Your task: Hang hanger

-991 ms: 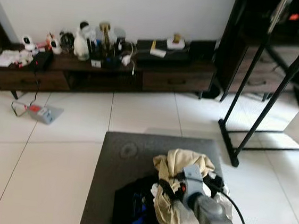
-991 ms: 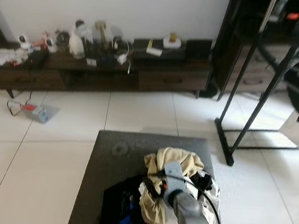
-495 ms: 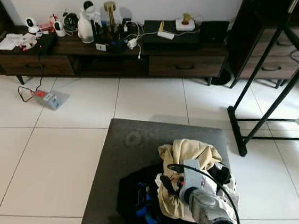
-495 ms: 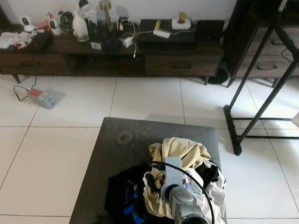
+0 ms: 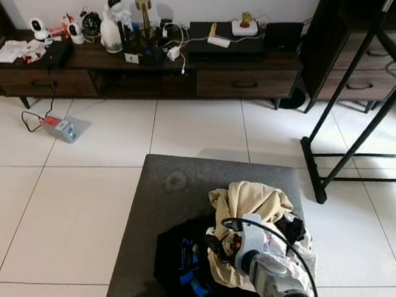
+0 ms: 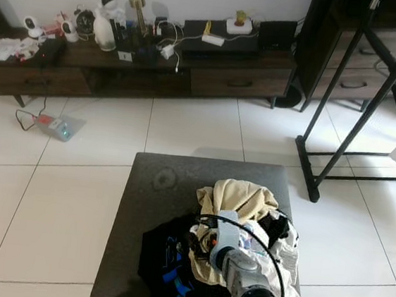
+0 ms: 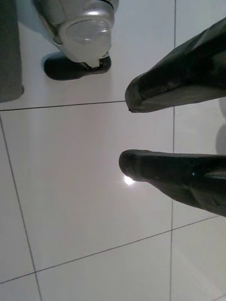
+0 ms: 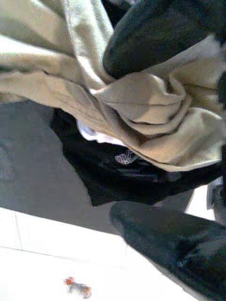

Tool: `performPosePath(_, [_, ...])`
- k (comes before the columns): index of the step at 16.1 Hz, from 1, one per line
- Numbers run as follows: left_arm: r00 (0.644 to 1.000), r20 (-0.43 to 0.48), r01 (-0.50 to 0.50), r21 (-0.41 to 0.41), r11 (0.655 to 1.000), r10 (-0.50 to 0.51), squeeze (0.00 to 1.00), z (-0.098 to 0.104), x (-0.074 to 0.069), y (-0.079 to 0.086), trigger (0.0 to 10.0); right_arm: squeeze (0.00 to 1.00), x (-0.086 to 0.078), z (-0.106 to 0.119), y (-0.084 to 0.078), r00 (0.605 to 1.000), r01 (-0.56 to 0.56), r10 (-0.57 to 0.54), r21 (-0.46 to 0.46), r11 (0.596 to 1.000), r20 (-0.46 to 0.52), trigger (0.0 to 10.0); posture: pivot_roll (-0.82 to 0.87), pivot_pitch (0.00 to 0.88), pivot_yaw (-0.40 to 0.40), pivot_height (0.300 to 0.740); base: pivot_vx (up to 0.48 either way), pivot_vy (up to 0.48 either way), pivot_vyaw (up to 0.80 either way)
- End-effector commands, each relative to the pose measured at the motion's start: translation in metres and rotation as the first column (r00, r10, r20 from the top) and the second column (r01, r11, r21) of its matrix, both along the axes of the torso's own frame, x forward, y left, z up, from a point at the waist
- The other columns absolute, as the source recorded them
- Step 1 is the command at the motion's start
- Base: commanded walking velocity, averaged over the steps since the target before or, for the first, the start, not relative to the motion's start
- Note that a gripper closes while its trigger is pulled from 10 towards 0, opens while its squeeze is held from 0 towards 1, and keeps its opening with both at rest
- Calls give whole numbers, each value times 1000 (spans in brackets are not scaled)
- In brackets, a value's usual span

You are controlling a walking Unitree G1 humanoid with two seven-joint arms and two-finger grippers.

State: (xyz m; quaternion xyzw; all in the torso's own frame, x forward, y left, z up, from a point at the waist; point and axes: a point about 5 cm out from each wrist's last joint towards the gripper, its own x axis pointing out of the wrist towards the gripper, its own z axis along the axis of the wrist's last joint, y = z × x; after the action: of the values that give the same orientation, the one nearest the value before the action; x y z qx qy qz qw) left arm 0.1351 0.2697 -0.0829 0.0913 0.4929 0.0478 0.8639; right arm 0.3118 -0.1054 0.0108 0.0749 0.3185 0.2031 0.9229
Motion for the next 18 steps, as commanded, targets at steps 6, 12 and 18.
performPosePath(6, [999, -51, -1, 3, 1000, 1, 0, -5, -18, 3, 10000, 0, 0, -2, -10, 991, -133, 134, -212, 968, -11, 10000, 240, 306, 48, 740, 0, 0, 0])
performPosePath(12, [999, -50, -4, 6, 1000, 4, 0, -5, -19, 3, 10000, 0, -4, -6, -6, 999, -20, 16, -78, 997, -50, 0, 265, 317, 57, 740, 0, 0, 0])
performPosePath(18, [999, -52, -5, 7, 1000, 6, 0, -5, -19, 4, 10000, 0, -6, -7, -6, 997, -21, 18, -44, 999, -71, 0, 263, 320, 56, 740, 0, 0, 0])
